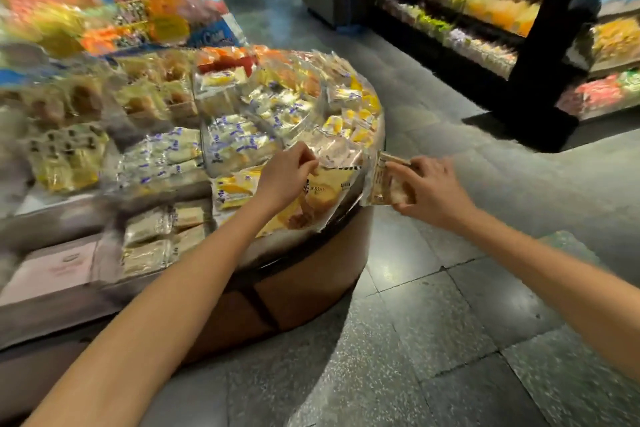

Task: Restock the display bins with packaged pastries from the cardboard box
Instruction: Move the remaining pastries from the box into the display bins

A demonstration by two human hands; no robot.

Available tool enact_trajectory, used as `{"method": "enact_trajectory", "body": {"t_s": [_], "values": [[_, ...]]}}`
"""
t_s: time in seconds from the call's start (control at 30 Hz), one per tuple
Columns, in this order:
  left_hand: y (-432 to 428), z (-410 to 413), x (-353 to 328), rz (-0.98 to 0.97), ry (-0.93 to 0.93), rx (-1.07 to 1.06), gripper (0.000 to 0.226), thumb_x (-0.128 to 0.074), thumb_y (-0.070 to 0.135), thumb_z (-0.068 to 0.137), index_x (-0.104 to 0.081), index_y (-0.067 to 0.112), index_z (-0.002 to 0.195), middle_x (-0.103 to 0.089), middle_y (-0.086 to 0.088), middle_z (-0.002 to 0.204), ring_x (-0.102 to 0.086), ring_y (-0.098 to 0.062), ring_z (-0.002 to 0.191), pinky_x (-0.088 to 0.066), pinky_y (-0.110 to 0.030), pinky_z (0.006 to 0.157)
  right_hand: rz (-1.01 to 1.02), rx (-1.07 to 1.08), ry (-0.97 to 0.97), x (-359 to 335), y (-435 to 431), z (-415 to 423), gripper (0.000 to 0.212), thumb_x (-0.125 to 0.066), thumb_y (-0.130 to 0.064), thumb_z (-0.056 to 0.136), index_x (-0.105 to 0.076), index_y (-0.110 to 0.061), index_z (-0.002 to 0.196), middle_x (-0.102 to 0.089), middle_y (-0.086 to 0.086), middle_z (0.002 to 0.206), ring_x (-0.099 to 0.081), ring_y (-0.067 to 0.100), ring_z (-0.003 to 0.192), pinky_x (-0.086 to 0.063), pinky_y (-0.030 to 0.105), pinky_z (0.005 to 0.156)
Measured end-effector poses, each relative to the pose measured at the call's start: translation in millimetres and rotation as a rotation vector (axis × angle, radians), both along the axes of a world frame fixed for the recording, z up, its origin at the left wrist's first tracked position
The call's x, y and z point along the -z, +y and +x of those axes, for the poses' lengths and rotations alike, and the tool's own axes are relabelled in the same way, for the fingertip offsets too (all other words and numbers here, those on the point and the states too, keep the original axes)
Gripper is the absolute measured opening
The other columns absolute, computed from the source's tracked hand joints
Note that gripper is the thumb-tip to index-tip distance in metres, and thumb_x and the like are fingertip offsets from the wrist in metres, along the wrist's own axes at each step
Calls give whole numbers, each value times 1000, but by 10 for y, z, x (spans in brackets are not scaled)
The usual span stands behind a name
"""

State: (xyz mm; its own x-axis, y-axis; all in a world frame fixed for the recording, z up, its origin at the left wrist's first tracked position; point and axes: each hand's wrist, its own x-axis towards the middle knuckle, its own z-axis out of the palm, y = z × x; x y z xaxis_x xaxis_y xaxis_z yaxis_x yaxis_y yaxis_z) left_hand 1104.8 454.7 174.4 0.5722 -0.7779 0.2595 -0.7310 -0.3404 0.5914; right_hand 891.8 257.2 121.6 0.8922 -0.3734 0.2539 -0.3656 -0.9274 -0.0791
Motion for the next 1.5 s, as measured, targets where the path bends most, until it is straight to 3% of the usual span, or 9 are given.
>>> {"method": "enact_trajectory", "body": {"t_s": [0.17, 0.43, 0.6, 0.77, 0.93, 1.13, 1.23, 1.37, 1.5], "values": [[662, 684, 140, 34, -69, -152, 11, -59, 22, 95, -58, 24, 84, -65, 1, 88, -58, -18, 87, -47, -39, 79, 19, -133, 53, 89, 437, 844, 86, -77, -49, 73, -38, -32, 148, -44, 21, 136, -40, 41, 130, -12, 69, 111], [1548, 1564, 359, -93, 160, -427, 15, -60, 18, 95, -59, 25, 82, -70, 4, 84, -69, -14, 82, -57, -39, 80, 27, -322, 155, 279, 798, 2142, 86, -68, -58, 80, -24, -39, 152, -35, 17, 146, -32, 37, 137, -12, 61, 115], [2115, 2079, 433, -128, 189, -632, 5, -59, 16, 96, -61, 18, 92, -62, 14, 82, -58, 5, 78, -41, -10, 64, -20, -517, 166, 359, 1029, 3174, 83, -64, -62, 80, -29, -38, 151, -39, 17, 143, -38, 37, 134, -14, 66, 113], [2723, 2586, 369, -199, 220, -814, 10, -61, 12, 94, -60, 18, 87, -64, 6, 79, -64, -13, 83, -48, -24, 70, -42, -657, 177, 464, 1402, 4046, 85, -70, -59, 77, -33, -35, 149, -46, 16, 133, -44, 38, 127, -11, 70, 112], [3121, 2939, 421, -185, 198, -909, 20, -59, 12, 96, -56, 25, 82, -59, 14, 80, -55, 7, 79, -45, -17, 71, -2, -723, 209, 651, 1771, 4540, 83, -66, -61, 79, -32, -37, 150, -49, 17, 130, -46, 38, 126, -7, 67, 113], [3458, 3492, 619, -184, 258, -921, 2, -59, 12, 96, -59, 11, 94, -61, 10, 81, -57, 10, 70, -44, -5, 58, 23, -702, 296, 896, 2168, 4971, 93, -60, -65, 81, -12, -38, 155, -44, 13, 133, -40, 34, 130, -5, 59, 117], [3623, 3838, 713, -164, 326, -853, 5, -60, 11, 96, -61, 6, 96, -64, 6, 79, -61, -1, 72, -48, -12, 61, 52, -642, 303, 975, 2381, 5149, 98, -59, -67, 79, -3, -40, 155, -45, 11, 133, -41, 32, 129, -9, 54, 117], [3818, 4270, 714, -145, 392, -734, 5, -61, 10, 95, -60, 6, 96, -64, 4, 77, -61, -9, 73, -46, -8, 57, 86, -539, 340, 1060, 2670, 5310, 100, -62, -65, 79, 2, -41, 154, -44, 11, 133, -39, 33, 130, -7, 51, 117], [4013, 4633, 669, -124, 402, -642, 3, -61, 8, 95, -58, 6, 94, -64, 4, 77, -62, 5, 65, -46, -6, 57, 154, -476, 334, 1191, 2987, 5461, 103, -65, -64, 78, 2, -42, 154, -43, 10, 136, -38, 33, 131, -9, 58, 118]]}}
